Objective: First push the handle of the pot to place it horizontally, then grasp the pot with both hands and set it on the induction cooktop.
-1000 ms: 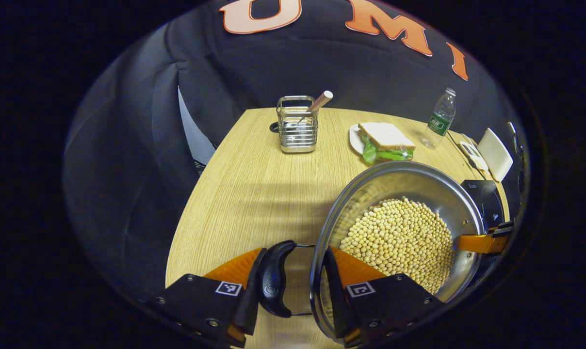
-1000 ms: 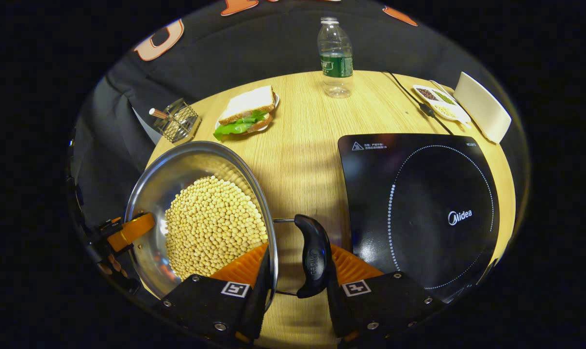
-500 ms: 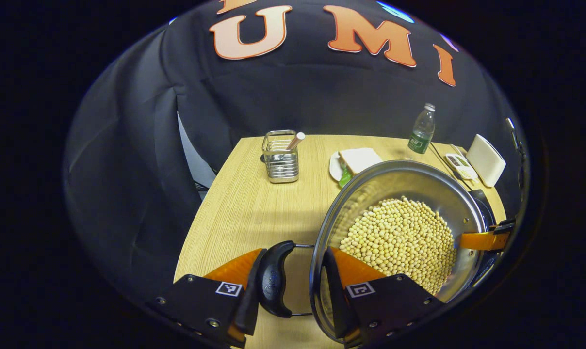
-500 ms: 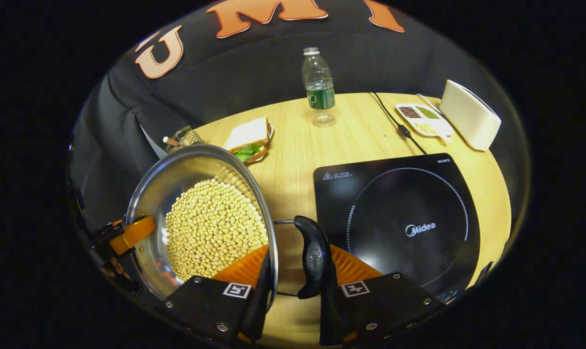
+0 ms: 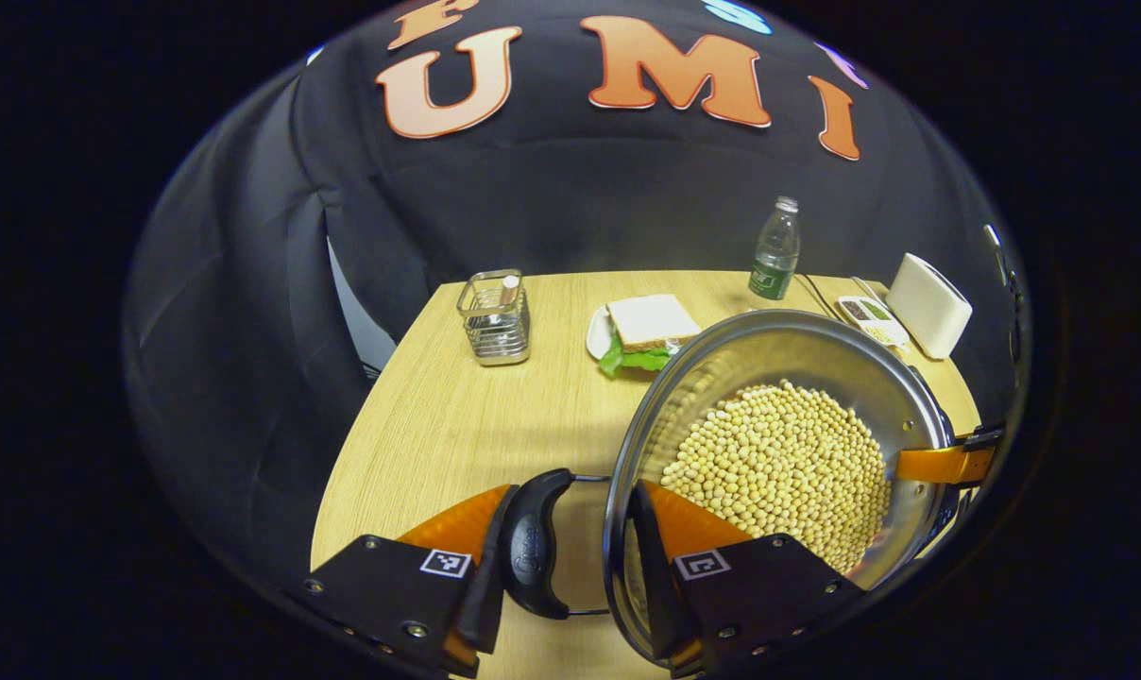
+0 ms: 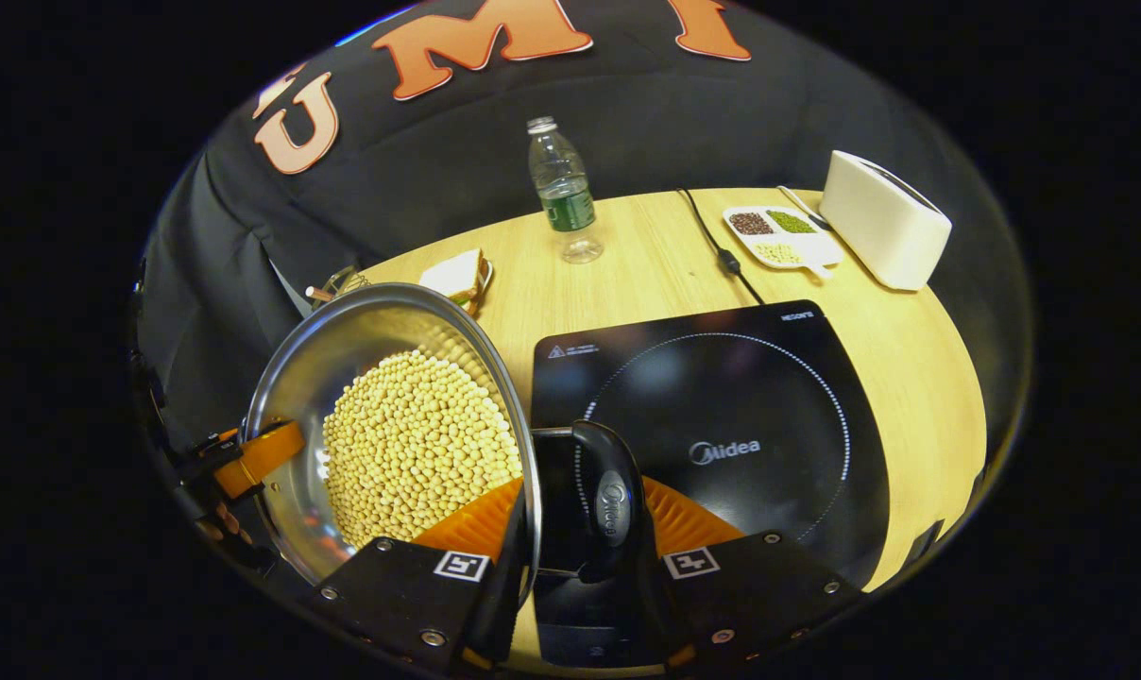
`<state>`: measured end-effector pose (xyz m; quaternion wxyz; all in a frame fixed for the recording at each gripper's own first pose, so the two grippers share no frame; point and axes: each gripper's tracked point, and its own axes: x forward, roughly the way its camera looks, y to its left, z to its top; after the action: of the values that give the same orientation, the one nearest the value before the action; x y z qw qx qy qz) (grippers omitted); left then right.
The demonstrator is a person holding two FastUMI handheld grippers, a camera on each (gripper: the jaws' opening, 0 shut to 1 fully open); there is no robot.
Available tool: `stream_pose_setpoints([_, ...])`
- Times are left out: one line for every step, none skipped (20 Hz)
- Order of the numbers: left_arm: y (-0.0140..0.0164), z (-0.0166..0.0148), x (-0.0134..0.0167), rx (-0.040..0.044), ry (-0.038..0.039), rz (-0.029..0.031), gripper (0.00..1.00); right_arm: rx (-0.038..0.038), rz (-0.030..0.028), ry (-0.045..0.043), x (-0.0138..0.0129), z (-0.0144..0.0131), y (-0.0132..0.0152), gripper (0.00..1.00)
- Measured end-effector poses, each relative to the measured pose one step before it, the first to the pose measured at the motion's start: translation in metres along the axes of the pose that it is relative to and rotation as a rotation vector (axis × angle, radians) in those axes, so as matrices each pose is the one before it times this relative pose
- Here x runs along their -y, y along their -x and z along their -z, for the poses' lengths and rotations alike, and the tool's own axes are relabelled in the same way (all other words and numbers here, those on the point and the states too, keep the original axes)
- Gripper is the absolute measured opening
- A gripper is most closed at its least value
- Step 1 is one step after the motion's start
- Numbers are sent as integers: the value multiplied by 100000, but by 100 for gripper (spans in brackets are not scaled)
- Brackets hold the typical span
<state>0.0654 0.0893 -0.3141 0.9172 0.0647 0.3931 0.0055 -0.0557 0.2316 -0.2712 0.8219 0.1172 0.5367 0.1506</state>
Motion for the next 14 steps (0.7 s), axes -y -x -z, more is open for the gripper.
stream_pose_setpoints([-11,-171,1048,210,-401,450,63,397,327,-549,892,-159,387,53])
stream_pose_setpoints([102,-192,924,513,-865,822,60,769,336,-524,850,-299,388,53])
stream_pose_setpoints([27,-170,924,94,-803,1188,63,609,495,-610,933,-259,356,53])
stream_pose_setpoints([-101,-87,1006,-137,-416,1019,63,144,457,-625,976,31,201,53])
stream_pose_setpoints([-54,-14,997,-239,-416,846,63,140,516,-222,1232,-8,85,53])
stream_pose_setpoints([31,-98,912,87,-607,768,63,156,635,-587,1031,-81,102,53])
stream_pose_setpoints([-52,-271,999,165,-720,852,63,445,685,-545,783,-136,189,53])
stream_pose_setpoints([37,-98,875,458,-666,781,63,314,628,-489,687,-170,290,53])
stream_pose_setpoints([-1,-194,1027,109,-754,833,63,543,599,-473,919,-58,342,53])
stream_pose_setpoints([-331,-261,892,391,-550,733,63,404,572,-539,887,-209,213,53])
stream_pose_setpoints([-188,-30,679,226,-670,713,63,443,480,-601,857,-346,135,53])
stream_pose_setpoints([-52,-98,530,489,-634,717,63,749,317,-565,895,-211,78,53])
stream_pose_setpoints([102,-328,932,402,-832,703,63,763,279,-577,783,-167,77,53])
stream_pose_setpoints([-15,-355,983,367,-963,630,63,393,374,-501,782,-253,-32,53])
